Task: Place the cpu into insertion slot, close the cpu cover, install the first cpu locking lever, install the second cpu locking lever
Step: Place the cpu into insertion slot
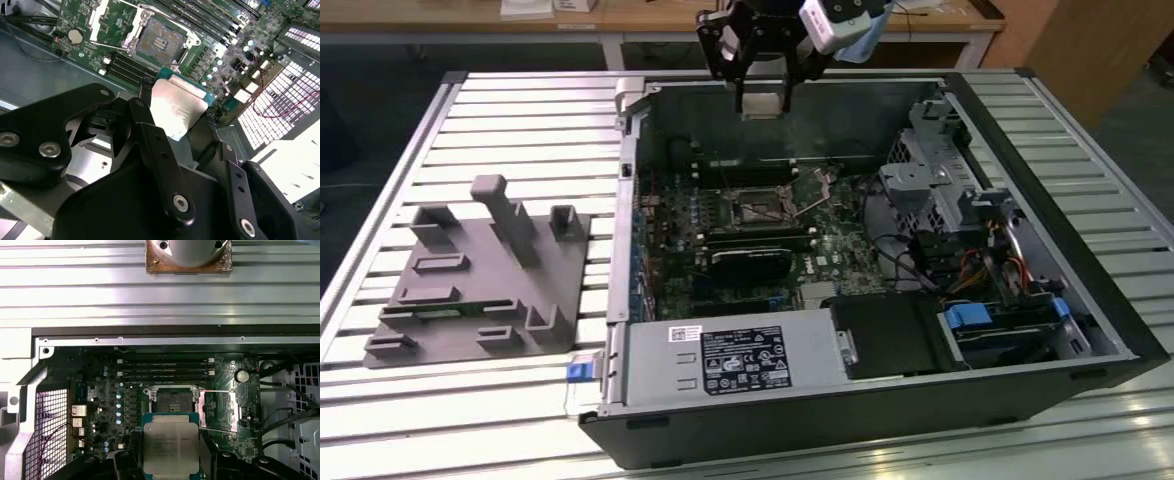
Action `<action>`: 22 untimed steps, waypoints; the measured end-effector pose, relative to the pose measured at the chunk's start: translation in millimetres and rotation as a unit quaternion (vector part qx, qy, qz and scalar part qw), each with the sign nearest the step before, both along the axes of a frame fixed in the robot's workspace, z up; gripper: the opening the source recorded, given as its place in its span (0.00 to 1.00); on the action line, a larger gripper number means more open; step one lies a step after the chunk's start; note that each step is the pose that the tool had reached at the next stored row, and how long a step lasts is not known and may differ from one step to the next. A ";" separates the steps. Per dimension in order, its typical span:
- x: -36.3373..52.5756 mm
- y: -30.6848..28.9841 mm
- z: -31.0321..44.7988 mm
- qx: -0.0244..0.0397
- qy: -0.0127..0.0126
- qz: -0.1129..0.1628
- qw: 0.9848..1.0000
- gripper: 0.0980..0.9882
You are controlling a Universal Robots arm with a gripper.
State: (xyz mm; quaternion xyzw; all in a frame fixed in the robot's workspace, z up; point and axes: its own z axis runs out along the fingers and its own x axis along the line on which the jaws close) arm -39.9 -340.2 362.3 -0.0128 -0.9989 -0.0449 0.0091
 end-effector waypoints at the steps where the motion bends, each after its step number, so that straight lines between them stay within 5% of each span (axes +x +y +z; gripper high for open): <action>1: 0.0 0.0 -0.3 0.000 0.000 0.000 1.000 0.49; 22: 0.0 0.0 -12.1 -0.002 0.000 0.000 1.000 0.49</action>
